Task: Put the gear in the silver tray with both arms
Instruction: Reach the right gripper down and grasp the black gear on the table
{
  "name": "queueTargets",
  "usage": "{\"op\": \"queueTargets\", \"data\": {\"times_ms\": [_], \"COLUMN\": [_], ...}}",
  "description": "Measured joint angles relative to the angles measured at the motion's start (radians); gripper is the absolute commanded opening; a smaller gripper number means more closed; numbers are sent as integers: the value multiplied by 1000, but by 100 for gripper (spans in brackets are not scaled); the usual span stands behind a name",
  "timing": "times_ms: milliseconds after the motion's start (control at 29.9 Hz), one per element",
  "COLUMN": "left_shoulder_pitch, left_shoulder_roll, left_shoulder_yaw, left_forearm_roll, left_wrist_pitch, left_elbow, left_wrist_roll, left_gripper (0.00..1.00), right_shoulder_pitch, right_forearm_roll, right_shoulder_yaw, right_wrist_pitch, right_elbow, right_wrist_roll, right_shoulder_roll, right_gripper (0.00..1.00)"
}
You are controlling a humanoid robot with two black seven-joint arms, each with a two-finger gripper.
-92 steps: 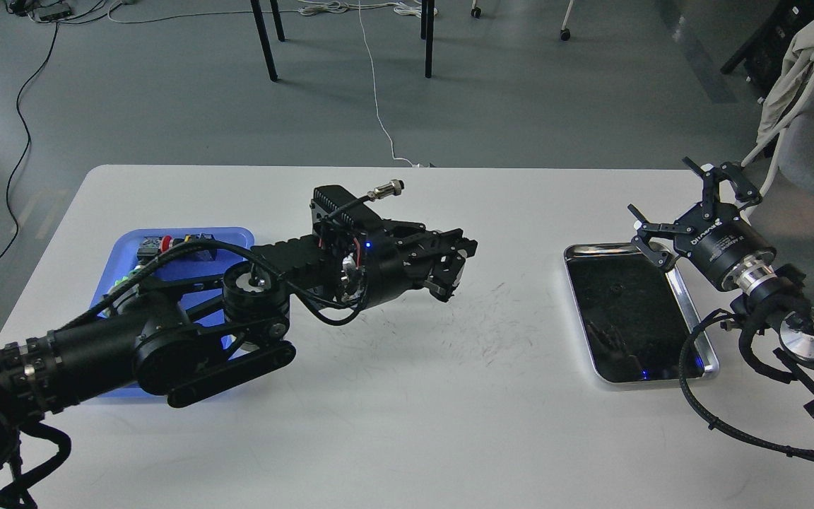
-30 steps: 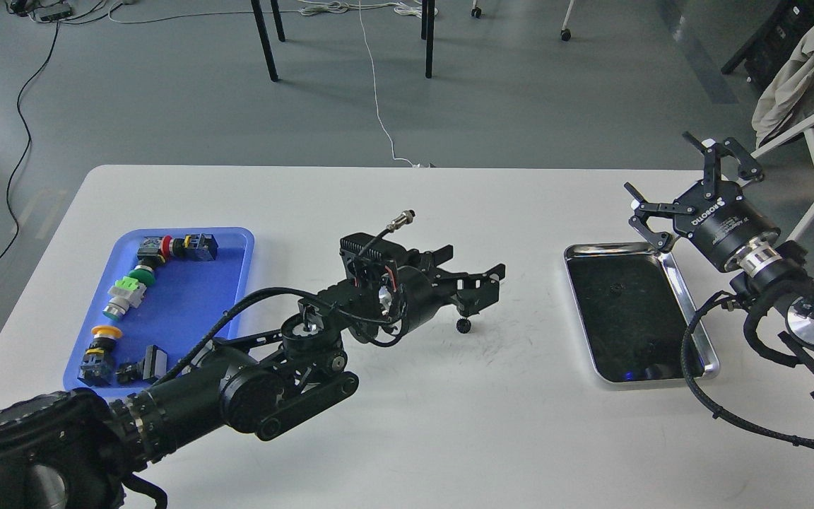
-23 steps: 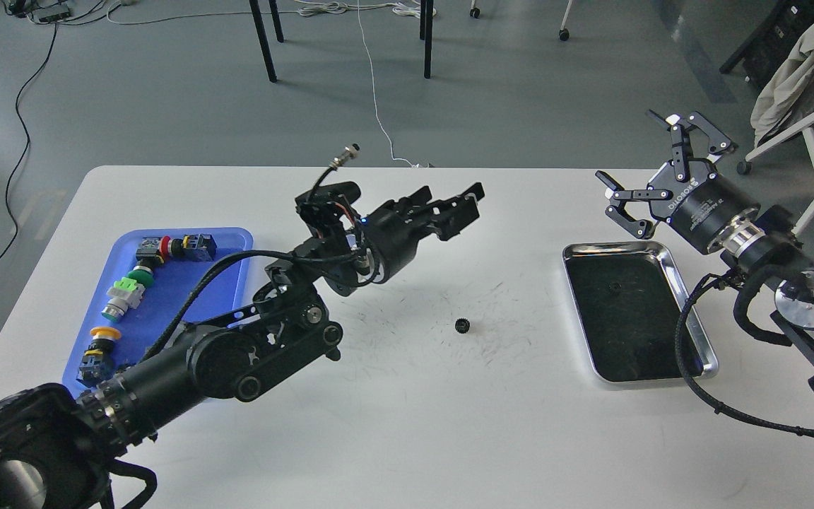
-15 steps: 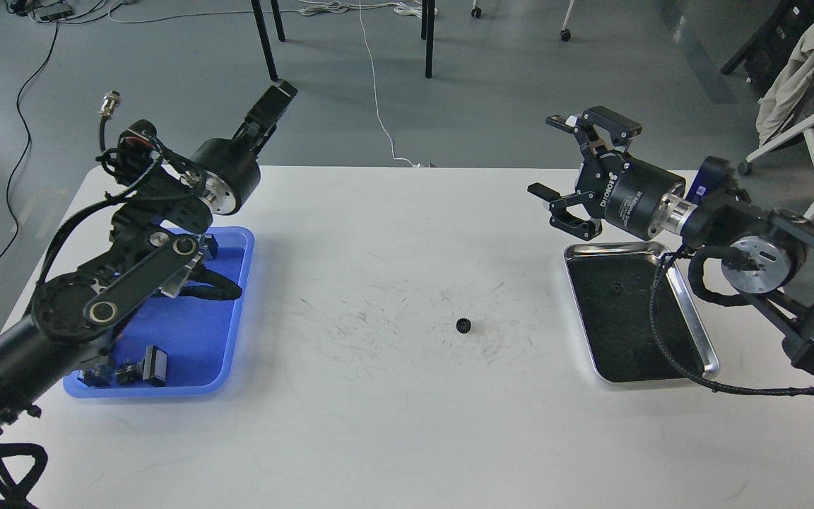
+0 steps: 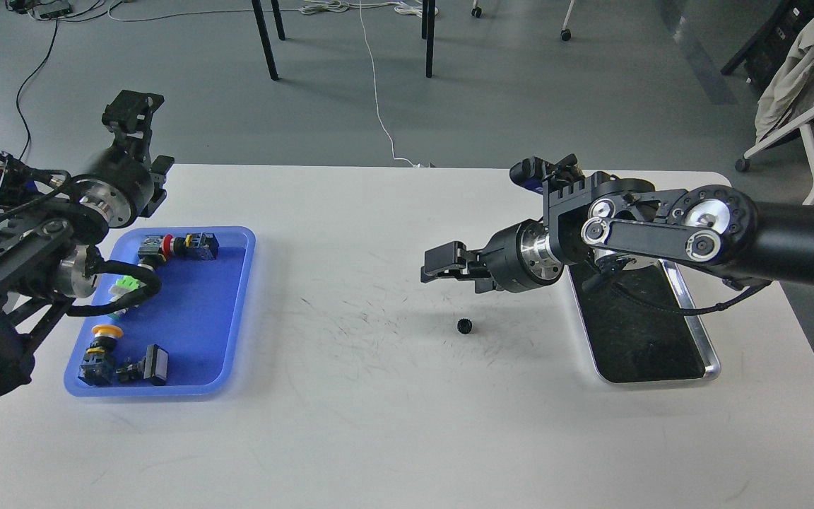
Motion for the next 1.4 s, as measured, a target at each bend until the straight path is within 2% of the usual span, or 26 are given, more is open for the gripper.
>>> {"op": "queueTargets", "data": {"times_ms": [201,401,602,902,1270,1404], "left_shoulder_pitch": [10,15,15,17,18,18], "left_shoulder_roll": [19,22,22,20,22,22], "left_shoulder_yaw": [3,4,4,10,11,11], "left_forearm_roll": [0,1,2,5,5,5], "left_wrist_pitch": [1,8,9,10,10,9], "left_elbow": [0,0,0,0,1,2], "left_wrist_roll": [-20,-31,-32,-43,-47,-47], "left_gripper": [98,98,98,98,98,98], "right_shoulder_pitch": [38,-7,-33,-55,-58,-60], "right_forearm_roll": [-21,-30,-31,-34,-17,-16], "right_shoulder_yaw": [-117,-134,-135,-135,-119,-118], "right_wrist_pitch": [93,103,103,103,103,103], "right_elbow": [-132,-238,-260,-283,-278,-274], "right_wrist_roll": [-16,-16,-16,-16,-16,-16], "right_shoulder_roll": [129,218,228,228,228,228], "right_gripper": [96,95,93,83,83,79]}}
